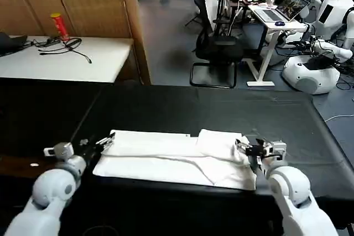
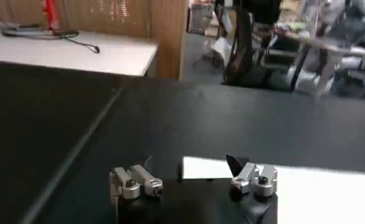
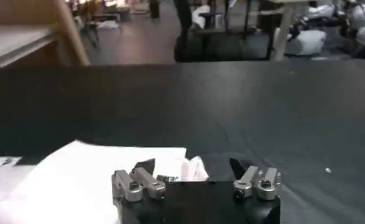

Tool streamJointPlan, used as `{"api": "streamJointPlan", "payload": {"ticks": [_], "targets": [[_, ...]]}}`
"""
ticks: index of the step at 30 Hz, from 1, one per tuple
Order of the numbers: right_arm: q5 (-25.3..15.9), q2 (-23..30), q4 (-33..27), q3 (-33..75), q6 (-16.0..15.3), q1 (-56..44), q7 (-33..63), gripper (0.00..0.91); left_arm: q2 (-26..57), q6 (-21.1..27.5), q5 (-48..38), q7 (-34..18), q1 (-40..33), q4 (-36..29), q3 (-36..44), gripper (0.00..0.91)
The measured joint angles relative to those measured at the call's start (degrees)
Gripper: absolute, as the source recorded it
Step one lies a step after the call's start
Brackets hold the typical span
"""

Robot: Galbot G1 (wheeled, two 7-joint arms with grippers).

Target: Fold and organize the clothes.

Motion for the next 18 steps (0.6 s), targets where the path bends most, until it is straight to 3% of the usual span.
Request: {"api": "streamJointPlan", "payload": {"ticks": [8, 9, 10, 11, 12, 13, 15, 16, 18], "targets": [[0.23, 1.44, -1.19, 0.41, 0.9, 0.7, -0.15, 0.663, -0.87, 0.01, -0.58, 1.4, -3.18, 4.99, 0.73, 0.878], [0.25, 1.66, -1.28, 0.51, 0.94, 0.83, -0.12, 0.673, -0.89, 0.03, -0.73, 1.44, -3.34, 5.47, 0.72, 0.819], [0.26, 1.79, -1.4, 0.54, 0.94, 0.94, -0.09, 0.653, -0.91, 0.11, -0.99, 1.56, -3.43, 5.87, 0.73, 0.819], [0.26, 1.9, -1.58, 0.54, 0.94, 1.01, -0.08, 0.653, -0.92, 0.14, -1.04, 1.63, -3.48, 6.13, 0.74, 0.683], [0.26, 2.02, -1.79, 0.53, 0.94, 1.06, -0.08, 0.566, -0.93, 0.18, -1.05, 1.85, -3.47, 6.34, 0.74, 0.585], [0.24, 2.14, -1.96, 0.53, 0.97, 1.06, -0.08, 0.546, -0.94, 0.22, -1.06, 2.1, -3.4, 6.42, 0.78, 0.517], [0.17, 2.49, -2.42, 0.55, 1.14, 1.08, -0.08, 0.458, -1.0, 0.22, -0.98, 2.34, -3.34, 6.6, 0.86, 0.176], [0.09, 2.7, -2.65, 0.54, 1.2, 1.06, -0.09, 0.458, -1.09, 0.2, -0.87, 2.39, -3.39, 6.79, 0.92, 0.166], [-0.14, 2.94, -2.9, 0.62, 1.28, 0.94, -0.09, 0.361, -1.3, 0.13, -0.4, 2.39, -3.63, 7.24, 1.11, 0.166]]}}
